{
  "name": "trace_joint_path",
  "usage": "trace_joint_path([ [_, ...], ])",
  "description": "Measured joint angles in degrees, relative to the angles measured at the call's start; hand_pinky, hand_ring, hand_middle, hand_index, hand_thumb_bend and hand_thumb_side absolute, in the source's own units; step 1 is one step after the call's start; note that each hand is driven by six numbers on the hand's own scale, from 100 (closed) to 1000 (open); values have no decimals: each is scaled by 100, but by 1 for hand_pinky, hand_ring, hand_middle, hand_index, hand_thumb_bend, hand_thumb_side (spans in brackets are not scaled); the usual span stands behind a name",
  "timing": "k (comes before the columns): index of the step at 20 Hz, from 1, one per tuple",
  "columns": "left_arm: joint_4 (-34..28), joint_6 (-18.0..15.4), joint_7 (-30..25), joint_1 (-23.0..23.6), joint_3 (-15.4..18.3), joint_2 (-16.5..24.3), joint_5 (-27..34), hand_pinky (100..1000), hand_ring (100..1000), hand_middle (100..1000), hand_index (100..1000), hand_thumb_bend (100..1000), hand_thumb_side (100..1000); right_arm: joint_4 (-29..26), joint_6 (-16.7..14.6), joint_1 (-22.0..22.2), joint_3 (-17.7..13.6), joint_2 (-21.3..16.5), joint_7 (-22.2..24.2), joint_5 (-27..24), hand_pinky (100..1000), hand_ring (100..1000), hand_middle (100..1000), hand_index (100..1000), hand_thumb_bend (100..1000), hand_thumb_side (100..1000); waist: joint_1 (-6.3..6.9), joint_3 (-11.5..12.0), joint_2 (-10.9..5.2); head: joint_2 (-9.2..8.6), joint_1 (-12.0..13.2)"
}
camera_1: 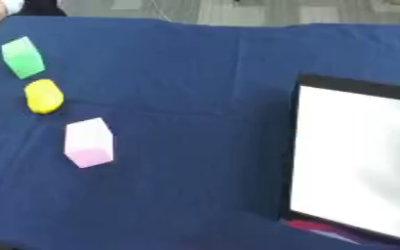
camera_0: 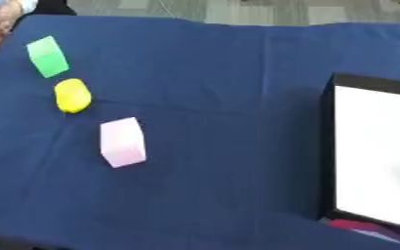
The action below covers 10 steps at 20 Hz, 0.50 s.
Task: Pick up the objects with one hand, pass them to the other hand, and then place them into the box on the other side of the table.
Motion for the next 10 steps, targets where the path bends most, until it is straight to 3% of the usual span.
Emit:
trace_joint_path([
  [6, 692, -213, -821, -596, 84, -12, -1448, 845, 787, 729, 831, 834, 278, 0, -93, -6, 61, 0, 38, 155, 864, 909, 730, 979, 100, 348, 0, -184, 90, -38, -17],
  [10, 1064, -293, -1117, -810, 183, -128, -2192, 850, 800, 736, 824, 896, 255, 0, -122, -29, 96, 1, 65, 218, 864, 907, 728, 978, 100, 347, 0, -304, 132, -38, -31],
])
